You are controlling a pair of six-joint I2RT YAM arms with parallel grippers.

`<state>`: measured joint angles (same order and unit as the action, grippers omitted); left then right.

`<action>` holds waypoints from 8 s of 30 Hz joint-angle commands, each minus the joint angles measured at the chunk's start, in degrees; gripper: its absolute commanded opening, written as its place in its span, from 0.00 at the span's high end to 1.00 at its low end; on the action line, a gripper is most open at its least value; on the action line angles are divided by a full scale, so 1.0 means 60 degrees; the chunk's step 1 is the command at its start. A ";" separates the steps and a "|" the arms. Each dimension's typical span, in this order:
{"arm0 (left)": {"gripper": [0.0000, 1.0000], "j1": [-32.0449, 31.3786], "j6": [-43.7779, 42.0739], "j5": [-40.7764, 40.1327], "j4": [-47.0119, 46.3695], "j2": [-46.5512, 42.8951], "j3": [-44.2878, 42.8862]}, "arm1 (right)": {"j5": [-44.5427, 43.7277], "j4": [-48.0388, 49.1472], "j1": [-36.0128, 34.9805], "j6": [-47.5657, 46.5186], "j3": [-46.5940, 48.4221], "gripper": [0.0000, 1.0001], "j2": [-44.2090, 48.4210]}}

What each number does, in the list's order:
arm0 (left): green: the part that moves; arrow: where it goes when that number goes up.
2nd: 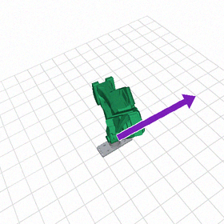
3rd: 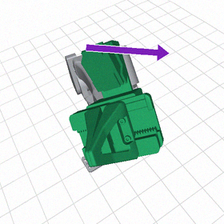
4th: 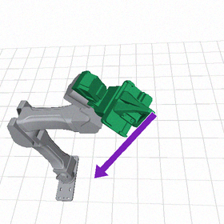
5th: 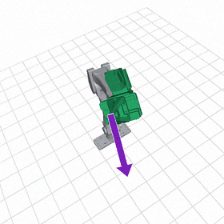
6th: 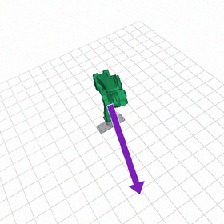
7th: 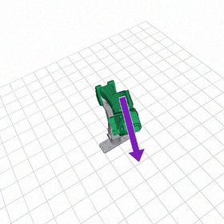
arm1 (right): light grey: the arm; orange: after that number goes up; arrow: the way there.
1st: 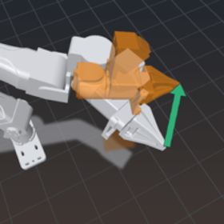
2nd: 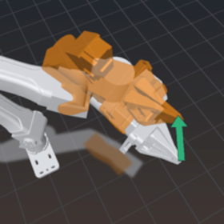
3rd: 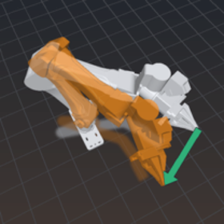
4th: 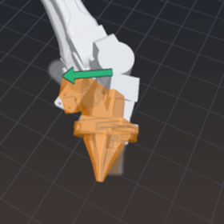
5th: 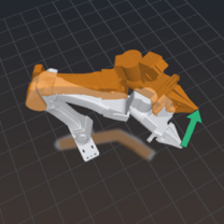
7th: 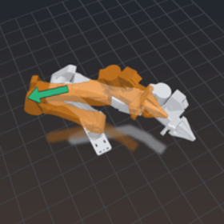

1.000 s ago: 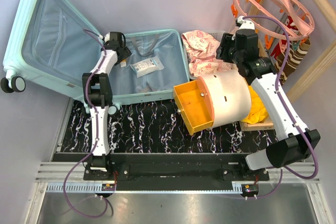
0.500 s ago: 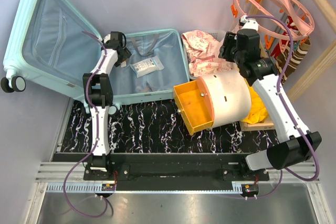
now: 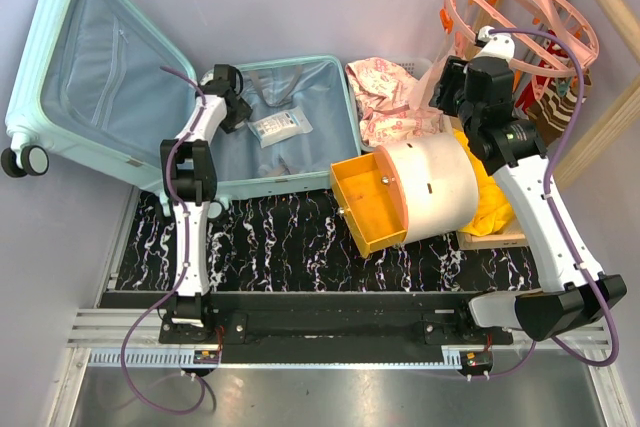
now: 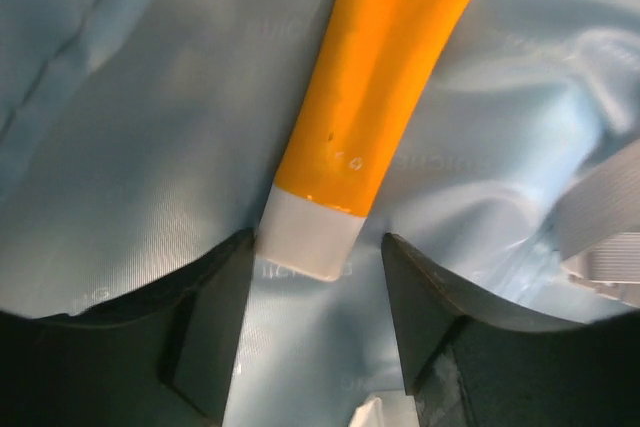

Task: Open, take out, and arrange the luggage
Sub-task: Pick up the personal item from the luggage, then place the personal item in the drawer.

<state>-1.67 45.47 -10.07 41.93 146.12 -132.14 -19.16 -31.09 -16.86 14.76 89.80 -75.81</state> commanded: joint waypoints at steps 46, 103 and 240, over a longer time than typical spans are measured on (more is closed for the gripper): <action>0.63 -0.0981 -0.1584 0.2132 -0.2465 -0.5533 0.7978 | 0.1274 0.0582 -0.0031 0.0074 0.0121 0.38 -0.0167; 0.27 -0.0761 -0.2759 0.2206 -0.2682 -0.5031 0.7403 | 0.1024 0.0201 -0.0031 0.0689 0.0282 0.38 0.0170; 0.01 -0.4820 -0.1884 -0.1516 -0.4176 -1.3294 1.0347 | 0.4407 -0.5131 -0.1965 -0.0542 0.4946 0.90 -0.3568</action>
<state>-32.10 34.70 -9.63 16.23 66.76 -73.34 3.14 -58.26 -28.01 13.47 125.75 -101.54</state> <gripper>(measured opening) 0.987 0.197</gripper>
